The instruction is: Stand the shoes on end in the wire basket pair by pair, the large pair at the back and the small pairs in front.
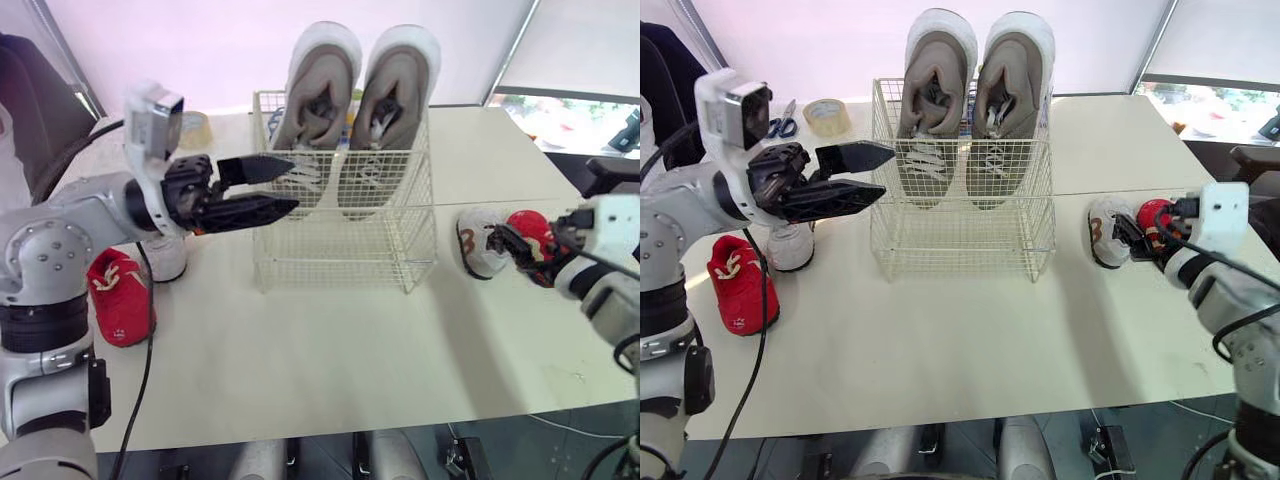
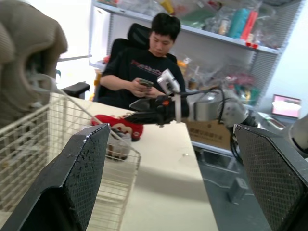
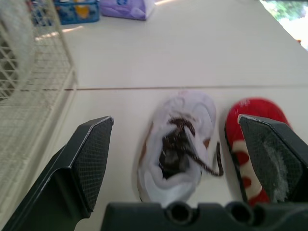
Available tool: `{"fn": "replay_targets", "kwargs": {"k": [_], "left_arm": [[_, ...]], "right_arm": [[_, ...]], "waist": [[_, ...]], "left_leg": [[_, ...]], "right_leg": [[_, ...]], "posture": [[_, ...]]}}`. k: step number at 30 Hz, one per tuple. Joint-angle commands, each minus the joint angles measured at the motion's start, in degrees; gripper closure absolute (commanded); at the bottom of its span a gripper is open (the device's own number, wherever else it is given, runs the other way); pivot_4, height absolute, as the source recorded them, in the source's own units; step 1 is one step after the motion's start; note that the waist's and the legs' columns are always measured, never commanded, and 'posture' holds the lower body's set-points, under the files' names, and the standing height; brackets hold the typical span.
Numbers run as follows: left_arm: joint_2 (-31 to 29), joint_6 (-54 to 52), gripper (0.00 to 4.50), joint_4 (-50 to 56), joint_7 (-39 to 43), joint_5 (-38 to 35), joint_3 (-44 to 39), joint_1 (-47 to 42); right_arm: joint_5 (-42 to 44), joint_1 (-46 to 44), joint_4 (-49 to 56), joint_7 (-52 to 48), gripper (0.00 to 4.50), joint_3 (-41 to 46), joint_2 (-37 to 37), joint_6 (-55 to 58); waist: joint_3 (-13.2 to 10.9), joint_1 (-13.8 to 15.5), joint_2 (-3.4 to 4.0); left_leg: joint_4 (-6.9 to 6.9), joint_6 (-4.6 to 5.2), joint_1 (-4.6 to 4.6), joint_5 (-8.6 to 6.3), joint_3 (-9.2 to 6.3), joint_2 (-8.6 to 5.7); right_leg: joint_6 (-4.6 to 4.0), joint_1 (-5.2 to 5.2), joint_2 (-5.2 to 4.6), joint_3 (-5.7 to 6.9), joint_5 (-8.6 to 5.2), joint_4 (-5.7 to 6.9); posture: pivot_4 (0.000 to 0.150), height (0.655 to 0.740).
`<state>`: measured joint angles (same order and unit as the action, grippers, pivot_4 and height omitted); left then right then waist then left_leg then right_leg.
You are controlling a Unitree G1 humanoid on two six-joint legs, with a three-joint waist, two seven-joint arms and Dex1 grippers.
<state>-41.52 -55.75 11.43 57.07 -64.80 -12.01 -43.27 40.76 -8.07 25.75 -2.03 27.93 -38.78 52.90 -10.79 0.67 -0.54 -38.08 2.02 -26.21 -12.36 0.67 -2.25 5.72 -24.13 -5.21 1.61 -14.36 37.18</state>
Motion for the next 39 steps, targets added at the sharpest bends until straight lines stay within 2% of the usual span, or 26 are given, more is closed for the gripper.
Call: {"fn": "replay_targets", "kwargs": {"k": [1,8,19,27,28,29,35,37,39], "left_arm": [[-0.70,0.34,0.27,0.22,1.62,-0.19,0.00,-1.66],[-1.17,0.51,0.27,1.08,2.41,0.73,0.58,-0.64],[-1.22,0.63,0.27,3.16,1.23,0.78,0.05,1.36],[-1.59,1.20,0.27,3.90,0.67,1.13,-0.50,2.58],[-1.65,1.28,0.20,4.01,0.64,1.14,-0.55,2.76],[-1.70,1.38,0.20,4.13,0.60,1.19,-0.58,2.93],[-1.84,2.26,0.20,3.73,0.54,2.65,-0.09,3.84],[-1.84,2.78,0.20,3.32,0.75,3.33,0.16,4.01],[-1.71,3.05,0.20,2.83,0.87,3.83,0.26,3.80]], "right_arm": [[-4.04,1.84,-0.31,-0.10,0.00,-1.54,3.69,-5.09],[-7.54,1.82,-4.40,-2.45,0.00,-4.18,8.21,-9.03],[-14.95,-3.09,-15.06,-3.87,0.00,-7.48,9.03,-14.60],[-16.73,-6.07,-20.87,-5.77,0.00,-8.03,9.89,-15.80],[-16.80,-6.30,-21.29,-5.88,0.56,-7.97,10.07,-15.77],[-16.83,-6.47,-21.63,-5.96,0.82,-7.86,10.29,-15.68],[-17.63,-6.79,-21.72,-6.97,3.74,-7.89,10.71,-15.66],[-17.48,-6.80,-21.03,-7.09,4.27,-7.14,10.43,-15.39],[-17.36,-7.07,-20.08,-6.65,4.29,-6.16,10.20,-15.23]], "waist": [[0.00,-0.01,0.00],[-0.01,0.02,0.01],[-0.02,-0.04,0.03],[-0.02,-0.06,0.04],[-0.03,-0.09,0.05],[-0.03,-0.10,0.05],[-0.03,-0.09,0.05],[-0.03,-0.09,0.05],[-0.03,-0.09,0.05]], "left_leg": [[0.00,0.00,0.01,0.00,0.00,0.02],[0.00,0.04,0.10,0.02,0.09,0.04],[0.17,0.03,0.82,0.00,0.10,0.07],[0.20,0.02,0.82,0.00,0.10,0.08],[0.20,0.02,0.82,0.00,0.10,0.08],[0.21,0.02,0.82,0.00,0.10,0.08],[0.25,0.00,0.82,-0.01,0.10,0.08],[0.32,0.00,0.83,-0.02,0.10,0.07],[0.37,-0.01,0.82,-0.01,0.10,0.08]], "right_leg": [[0.00,0.01,0.04,0.00,0.00,0.00],[0.00,0.05,0.18,-0.11,0.00,0.00],[-0.04,0.64,0.04,-0.14,-0.02,-0.18],[-0.07,0.62,-0.02,-0.16,-0.04,-0.19],[-0.07,0.62,-0.02,-0.16,-0.04,-0.20],[-0.07,0.62,-0.03,-0.17,-0.04,-0.20],[-0.08,0.60,-0.06,-0.17,-0.04,-0.21],[-0.08,0.59,-0.07,-0.17,-0.04,-0.25],[-0.08,0.57,-0.07,-0.17,-0.04,-0.27]], "posture": [[0.150,0.7400],[0.150,0.7400],[0.150,0.7400],[0.150,0.7400],[0.150,0.7400],[0.150,0.7400],[0.150,0.7400],[0.150,0.7400],[0.150,0.7400]]}}
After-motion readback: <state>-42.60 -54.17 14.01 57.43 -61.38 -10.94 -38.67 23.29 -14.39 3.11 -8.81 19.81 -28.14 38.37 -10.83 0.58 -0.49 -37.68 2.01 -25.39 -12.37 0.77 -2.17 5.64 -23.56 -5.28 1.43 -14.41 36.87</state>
